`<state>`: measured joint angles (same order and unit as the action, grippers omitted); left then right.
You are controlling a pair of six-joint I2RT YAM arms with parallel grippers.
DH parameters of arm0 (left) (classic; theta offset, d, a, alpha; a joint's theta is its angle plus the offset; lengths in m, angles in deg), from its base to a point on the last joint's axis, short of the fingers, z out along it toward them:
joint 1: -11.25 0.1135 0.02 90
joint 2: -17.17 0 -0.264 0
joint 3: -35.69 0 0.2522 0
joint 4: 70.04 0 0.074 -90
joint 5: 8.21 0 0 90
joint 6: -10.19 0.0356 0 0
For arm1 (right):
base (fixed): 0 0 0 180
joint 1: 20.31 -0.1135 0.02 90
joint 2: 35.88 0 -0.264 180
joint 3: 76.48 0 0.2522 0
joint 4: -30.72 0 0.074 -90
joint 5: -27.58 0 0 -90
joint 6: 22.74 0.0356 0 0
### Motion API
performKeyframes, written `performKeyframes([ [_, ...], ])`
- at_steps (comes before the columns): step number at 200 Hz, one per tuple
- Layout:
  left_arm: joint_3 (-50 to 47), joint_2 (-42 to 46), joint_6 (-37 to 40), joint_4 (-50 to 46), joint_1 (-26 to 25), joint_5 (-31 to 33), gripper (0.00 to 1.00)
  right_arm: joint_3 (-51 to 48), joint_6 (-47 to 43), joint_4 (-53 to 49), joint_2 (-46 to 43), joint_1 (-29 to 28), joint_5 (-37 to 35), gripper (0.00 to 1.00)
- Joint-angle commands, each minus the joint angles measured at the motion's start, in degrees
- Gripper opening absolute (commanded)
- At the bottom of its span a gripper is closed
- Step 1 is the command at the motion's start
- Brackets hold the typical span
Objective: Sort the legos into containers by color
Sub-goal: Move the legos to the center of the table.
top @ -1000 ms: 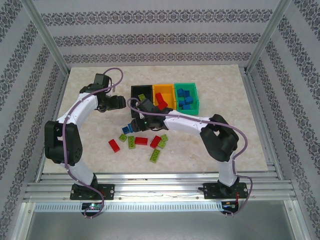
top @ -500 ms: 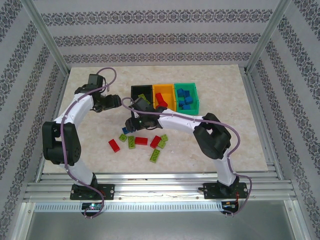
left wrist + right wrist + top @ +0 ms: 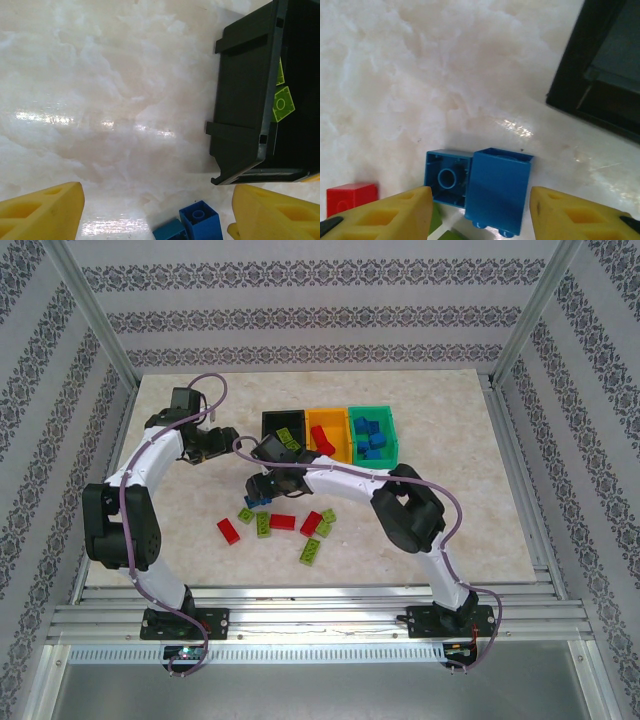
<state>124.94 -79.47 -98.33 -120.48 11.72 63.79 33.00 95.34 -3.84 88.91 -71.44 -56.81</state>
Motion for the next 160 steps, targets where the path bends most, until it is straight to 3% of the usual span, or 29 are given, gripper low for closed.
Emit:
performKeyframes([
  [1,-0.49,0.14,-0.71,1.19,0.54,-0.9,0.78,0.35,-1.54,-0.98,0.52,-0.98,-4.01,0.54],
  [98,1.02,-0.75,0.24,-0.09,0.63,-0.84,0.78,1.19,-2.32,-1.99,4.32,-1.69,-4.82,0.53],
  [160,0.82,-1.2,-0.15,0.87,0.89,-2.73,0.78,-1.81,-2.67,-1.19,2.27,-0.1,-4.99,0.4],
])
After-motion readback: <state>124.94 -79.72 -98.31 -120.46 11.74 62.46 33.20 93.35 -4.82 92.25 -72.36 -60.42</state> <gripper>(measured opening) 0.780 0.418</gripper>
